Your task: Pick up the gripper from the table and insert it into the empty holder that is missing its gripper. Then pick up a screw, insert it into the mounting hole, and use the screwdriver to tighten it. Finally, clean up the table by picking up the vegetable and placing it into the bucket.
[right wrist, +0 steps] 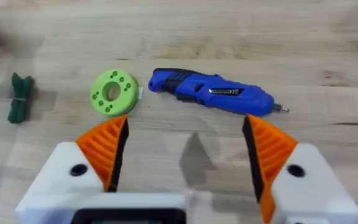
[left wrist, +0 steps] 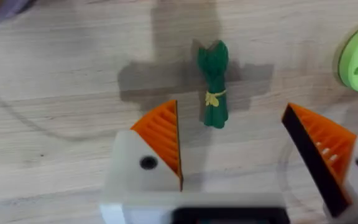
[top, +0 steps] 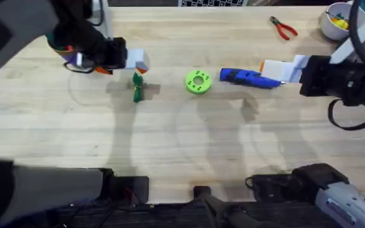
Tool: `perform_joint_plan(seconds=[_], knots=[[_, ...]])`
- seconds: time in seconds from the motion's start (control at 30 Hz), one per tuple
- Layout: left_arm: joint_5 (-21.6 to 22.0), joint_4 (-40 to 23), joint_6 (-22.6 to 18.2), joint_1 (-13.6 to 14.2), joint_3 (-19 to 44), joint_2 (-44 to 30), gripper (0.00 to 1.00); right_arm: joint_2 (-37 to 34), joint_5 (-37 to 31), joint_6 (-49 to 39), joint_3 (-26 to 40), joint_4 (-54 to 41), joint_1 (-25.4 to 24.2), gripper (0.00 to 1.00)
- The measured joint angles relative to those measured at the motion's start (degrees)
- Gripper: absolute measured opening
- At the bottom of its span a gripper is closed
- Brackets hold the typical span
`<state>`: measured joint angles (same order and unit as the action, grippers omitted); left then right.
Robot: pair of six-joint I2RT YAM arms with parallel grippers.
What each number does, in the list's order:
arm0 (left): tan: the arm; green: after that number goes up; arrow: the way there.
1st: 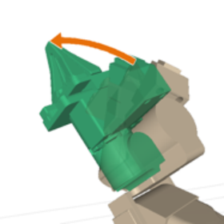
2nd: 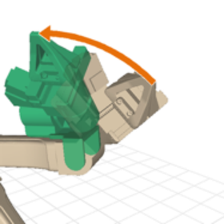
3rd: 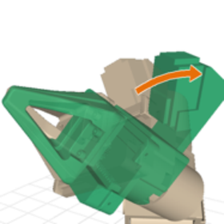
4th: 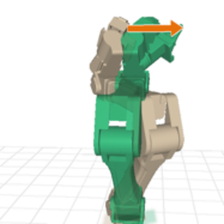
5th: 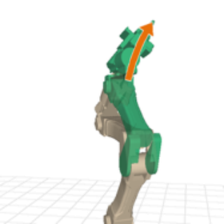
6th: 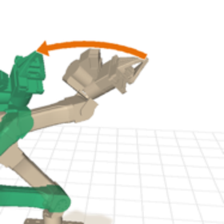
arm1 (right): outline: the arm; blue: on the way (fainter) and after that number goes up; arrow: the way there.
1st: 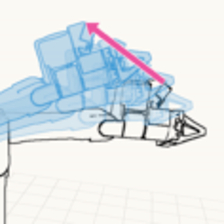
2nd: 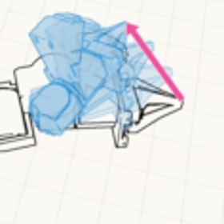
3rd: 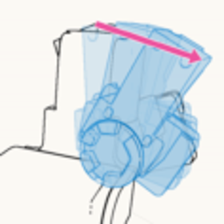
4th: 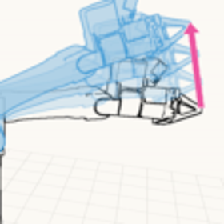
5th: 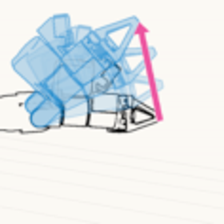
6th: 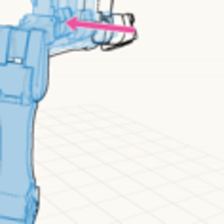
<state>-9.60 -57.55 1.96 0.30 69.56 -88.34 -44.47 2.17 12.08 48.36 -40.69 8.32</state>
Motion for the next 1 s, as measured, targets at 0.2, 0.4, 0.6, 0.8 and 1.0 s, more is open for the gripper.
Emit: perform_joint_plan(seconds=[0.2, 0.4, 0.6, 0.8, 1.0], knots=[[1.71, 0.30, 4.45, 3.17, 1.66, -8.04, 0.985, 0.00, 0.00, -0.03, 0.00, -0.02, 0.00, 0.993], [2.60, 0.09, 8.74, 3.72, 1.73, -14.61, 0.985, -0.01, 0.00, -0.04, 0.00, -0.20, 0.00, 0.994], [3.34, 0.09, 10.12, 3.69, 1.75, -16.65, 0.985, 0.00, 0.00, -0.02, 0.00, -0.22, 0.00, 0.993], [4.76, -0.10, 10.07, 3.69, 1.75, -16.84, 0.955, 0.00, 0.00, -0.02, 0.00, -0.17, 0.00, 0.993], [6.58, 0.35, 10.07, 4.94, 1.75, -17.43, 0.950, 0.00, 0.00, -0.04, 0.00, -0.15, 0.00, 0.994]])
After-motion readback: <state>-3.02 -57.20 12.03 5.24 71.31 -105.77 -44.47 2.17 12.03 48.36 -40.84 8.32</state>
